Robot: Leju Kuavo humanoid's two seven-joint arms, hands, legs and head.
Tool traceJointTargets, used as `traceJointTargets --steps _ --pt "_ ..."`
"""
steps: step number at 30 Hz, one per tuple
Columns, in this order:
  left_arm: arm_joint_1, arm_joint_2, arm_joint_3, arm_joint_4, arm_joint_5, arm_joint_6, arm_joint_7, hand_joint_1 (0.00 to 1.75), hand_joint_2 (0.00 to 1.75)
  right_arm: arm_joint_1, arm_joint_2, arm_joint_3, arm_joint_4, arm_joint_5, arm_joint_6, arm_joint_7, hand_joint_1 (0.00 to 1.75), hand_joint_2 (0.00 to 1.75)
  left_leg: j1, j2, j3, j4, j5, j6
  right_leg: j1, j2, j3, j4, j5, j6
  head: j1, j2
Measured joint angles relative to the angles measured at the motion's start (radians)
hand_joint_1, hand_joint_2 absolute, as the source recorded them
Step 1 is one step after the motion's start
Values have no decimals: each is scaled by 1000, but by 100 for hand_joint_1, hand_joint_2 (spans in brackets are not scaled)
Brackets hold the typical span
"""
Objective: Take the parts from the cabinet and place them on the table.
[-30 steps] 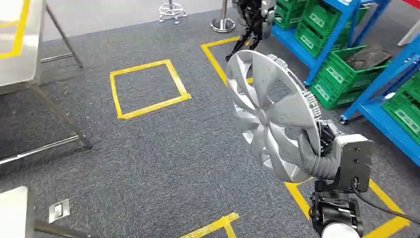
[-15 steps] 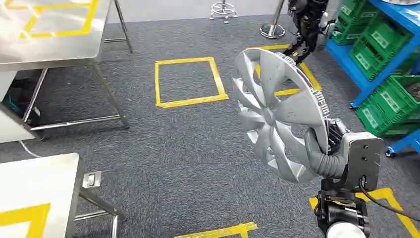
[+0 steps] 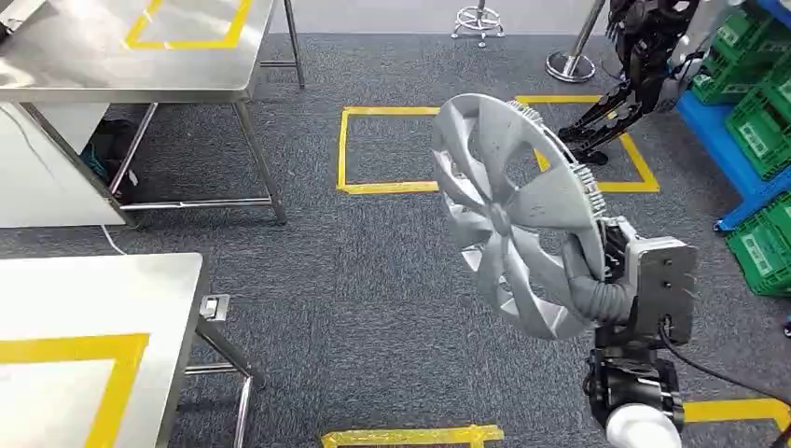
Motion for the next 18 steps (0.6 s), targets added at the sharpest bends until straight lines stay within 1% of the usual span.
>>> traceJointTargets --steps 1,2,3,4,5,6,7,8,9,10,11,12,13,14,15,16,17,18 --pt "1 1 -1 0 2 -1 0 0 0 0 1 1 0 -1 0 0 175 175 -2 -9 -6 0 1 6 -1 -9 1 2 2 4 9 0" --pt "2 1 -1 0 3 -1 0 0 0 -1 2 1 0 -1 0 0 175 175 -5 -19 -10 3 3 14 -3 -18 3 -2 6 9 8 0" --pt "3 1 -2 0 3 -1 0 0 0 -2 1 1 0 -1 0 0 175 175 -2 -30 -11 2 6 19 -5 -27 4 1 4 13 7 0" --pt "4 1 -2 0 3 0 0 0 0 -4 1 1 0 -1 0 0 175 175 2 -45 -11 0 10 26 -11 -4 -13 10 -11 22 12 0" --pt "3 2 -3 0 3 1 0 0 0 -3 1 1 0 -1 0 0 175 175 3 -53 -12 0 12 31 -16 60 -25 51 -45 25 17 0" --pt "2 2 -4 0 4 1 -3 0 0 -3 0 0 0 -1 1 0 175 175 2 -67 -14 0 14 34 -15 87 -53 119 -81 26 25 0" --pt "1 2 -5 0 9 0 -13 0 0 -3 -1 0 0 -3 7 0 175 175 -1 -80 -18 0 16 37 -14 99 -93 206 -117 26 31 0" --pt "1 1 -5 0 19 -3 -33 0 0 -3 -1 0 2 -9 24 0 175 175 -4 -93 -20 0 18 40 -13 103 -130 281 -141 24 37 0" --pt "-1 3 -4 0 28 -10 -58 0 0 -3 1 2 6 -19 48 -1 175 175 -7 -107 -21 0 20 42 -12 104 -154 327 -144 19 41 0" --pt "-6 8 -4 -1 33 -16 -73 0 0 -6 5 3 10 -29 73 -2 175 175 -10 -120 -21 0 21 43 -9 105 -156 325 -131 12 42 0" --pt "-15 27 -3 -12 33 -10 -61 0 0 -16 15 10 19 -37 101 -3 175 175 -12 -134 -22 0 23 44 -5 108 -143 288 -100 2 46 0" --pt "-21 49 1 -45 22 7 -27 0 0 -34 25 20 34 -46 119 -3 175 175 -13 -149 -24 0 28 42 3 119 -107 202 -49 -14 51 0" --pt "-21 69 8 -91 3 33 19 0 0 -52 39 31 47 -50 126 -5 175 175 -13 -165 -27 -1 32 41 10 140 -58 94 1 -28 53 0" --pt "-23 85 15 -132 -9 50 48 0 0 -65 48 36 53 -52 127 -8 175 175 -8 -177 -29 -2 37 39 11 184 -32 30 -2 -40 53 0" --pt "-26 100 21 -160 -19 60 58 0 0 -73 58 42 60 -55 129 -12 175 175 -10 -190 -36 -4 42 32 9 197 -11 16 -5 -40 46 0" --pt "-25 111 28 -183 -29 60 56 0 0 -87 64 47 66 -58 132 -15 175 175 -1 -198 -43 -4 47 25 16 184 -12 13 -1 -42 50 0" --pt "-18 126 37 -200 -35 56 53 0 0 -99 69 52 76 -58 135 -15 175 175 5 -210 -46 -7 52 17 20 173 -13 14 0 -43 56 0" --pt "-10 135 46 -220 -39 51 48 0 0 -105 79 57 84 -62 137 -15 175 175 6 -222 -46 -13 57 8 22 165 -10 9 5 -45 57 0"
